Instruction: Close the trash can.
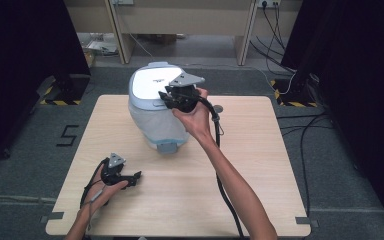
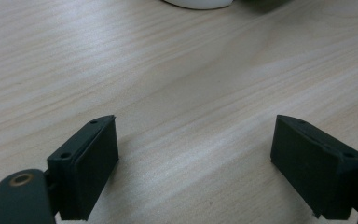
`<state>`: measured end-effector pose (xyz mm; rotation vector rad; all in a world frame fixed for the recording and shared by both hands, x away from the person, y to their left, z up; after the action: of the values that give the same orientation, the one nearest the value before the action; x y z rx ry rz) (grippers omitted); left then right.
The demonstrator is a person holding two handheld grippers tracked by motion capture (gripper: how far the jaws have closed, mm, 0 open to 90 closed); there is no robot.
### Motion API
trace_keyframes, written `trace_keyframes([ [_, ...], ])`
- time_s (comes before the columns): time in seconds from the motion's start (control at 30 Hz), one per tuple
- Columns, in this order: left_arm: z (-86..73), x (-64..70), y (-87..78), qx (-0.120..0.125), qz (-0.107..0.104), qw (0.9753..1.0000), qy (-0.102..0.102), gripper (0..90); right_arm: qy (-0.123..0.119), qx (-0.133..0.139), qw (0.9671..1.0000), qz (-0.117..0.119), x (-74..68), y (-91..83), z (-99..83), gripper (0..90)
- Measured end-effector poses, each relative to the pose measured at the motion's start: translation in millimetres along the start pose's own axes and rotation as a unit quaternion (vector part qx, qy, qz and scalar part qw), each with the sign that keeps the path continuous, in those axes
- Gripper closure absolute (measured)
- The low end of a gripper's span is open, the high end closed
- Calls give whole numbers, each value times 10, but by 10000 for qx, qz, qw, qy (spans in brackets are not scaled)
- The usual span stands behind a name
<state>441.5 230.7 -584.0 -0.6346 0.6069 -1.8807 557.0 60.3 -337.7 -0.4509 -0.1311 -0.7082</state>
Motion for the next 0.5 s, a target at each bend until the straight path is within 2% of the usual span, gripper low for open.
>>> trace_keyframes([
  [0.07,0,0,0,0,0,10000,0,140,92,89,9999,-48,48,-41,-10,559],
  [0.1,-1,-1,-1,-6,2,10000,8,139,191,221,9995,-148,127,-107,-7,501],
  [0.13,-1,-1,-1,-5,1,10000,5,139,191,221,9995,-148,127,-107,-7,501],
  [0.2,0,0,0,-2,1,10000,4,139,344,284,9987,-245,210,-194,-6,442],
  [0.23,0,0,0,0,2,10000,1,139,431,296,9979,-392,304,-296,-16,405],
  [0.27,0,0,0,0,2,10000,1,140,431,296,9979,-392,304,-296,-16,405],
  [0.3,-1,0,0,-3,2,10000,3,139,491,282,9968,-558,402,-395,-52,371],
  [0.37,0,0,0,1,2,10000,0,139,510,268,9964,-626,448,-444,-81,362],
  [0.5,0,0,0,1,3,10000,-1,139,671,216,9935,-894,652,-671,-293,338],
])
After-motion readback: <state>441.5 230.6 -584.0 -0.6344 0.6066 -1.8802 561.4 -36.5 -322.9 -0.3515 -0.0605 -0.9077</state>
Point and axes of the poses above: each handheld gripper's, and its own axes: y roughly forward along the jaws, z roughly out of its top, x roughly to its right, the point moved 9 cm from there along y, roughly forward along the jaws, and after that the axes turned 10 degrees about -y, right-handed, at the moved point
